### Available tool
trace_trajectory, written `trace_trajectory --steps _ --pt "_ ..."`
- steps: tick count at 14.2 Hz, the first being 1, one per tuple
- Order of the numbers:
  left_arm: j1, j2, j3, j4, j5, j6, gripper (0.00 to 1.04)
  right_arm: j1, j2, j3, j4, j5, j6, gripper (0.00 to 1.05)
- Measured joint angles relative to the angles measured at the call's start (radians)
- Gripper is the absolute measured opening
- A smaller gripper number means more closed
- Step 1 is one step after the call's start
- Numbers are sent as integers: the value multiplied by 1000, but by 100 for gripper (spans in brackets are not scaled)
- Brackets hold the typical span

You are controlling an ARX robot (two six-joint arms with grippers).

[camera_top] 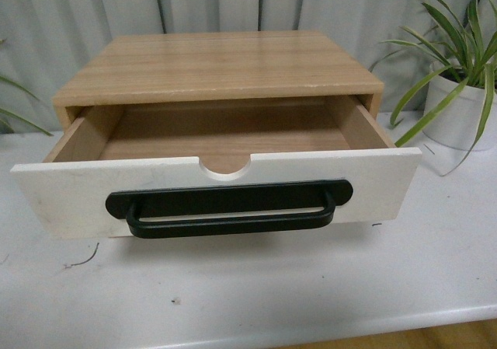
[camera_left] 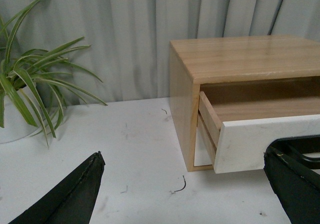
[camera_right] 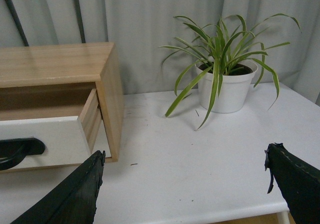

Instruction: Close drawer sideways

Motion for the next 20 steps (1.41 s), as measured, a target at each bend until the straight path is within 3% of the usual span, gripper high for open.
trace_trajectory --steps 13,14,15,16,18,20 --pt "0 0 0 0 0 0 98 0 0 0 0 0 0 98" --pt "13 5 1 -21 77 -6 98 69 58 39 -121 157 91 98" --pt "-31 41 2 14 120 25 98 156 207 90 -151 328 251 98" --pt "-77 83 6 34 169 91 98 188 291 125 -114 357 296 98" --pt "-131 196 7 62 239 283 98 237 469 210 -107 243 222 98" --pt "-207 383 7 190 267 517 98 314 691 249 -75 177 21 98"
